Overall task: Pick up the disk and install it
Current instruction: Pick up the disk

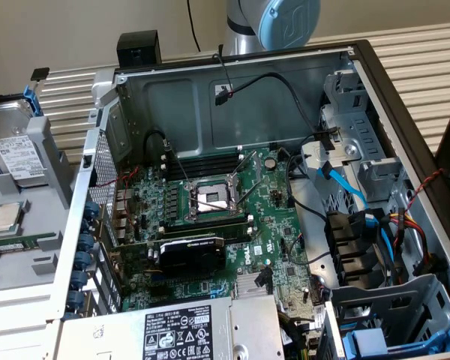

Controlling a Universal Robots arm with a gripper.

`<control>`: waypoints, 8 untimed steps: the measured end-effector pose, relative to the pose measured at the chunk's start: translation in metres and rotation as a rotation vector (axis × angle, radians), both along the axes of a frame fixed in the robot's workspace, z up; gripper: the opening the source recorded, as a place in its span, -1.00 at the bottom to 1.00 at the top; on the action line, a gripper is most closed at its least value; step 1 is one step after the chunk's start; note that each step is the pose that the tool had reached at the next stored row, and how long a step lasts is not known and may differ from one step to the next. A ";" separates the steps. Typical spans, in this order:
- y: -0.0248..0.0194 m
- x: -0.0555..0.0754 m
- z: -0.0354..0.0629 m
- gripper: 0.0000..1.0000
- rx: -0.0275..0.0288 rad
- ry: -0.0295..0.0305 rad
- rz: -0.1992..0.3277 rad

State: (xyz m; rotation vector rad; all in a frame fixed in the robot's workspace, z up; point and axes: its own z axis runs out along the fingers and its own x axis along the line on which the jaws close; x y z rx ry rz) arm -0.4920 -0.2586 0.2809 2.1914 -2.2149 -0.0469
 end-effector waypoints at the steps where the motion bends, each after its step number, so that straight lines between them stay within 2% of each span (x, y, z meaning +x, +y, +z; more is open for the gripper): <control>1: 0.0000 0.000 0.0000 -0.25 0.0000 0.0000 0.002; 8: 0.0000 0.000 0.0001 -0.25 -0.0002 -0.0006 0.002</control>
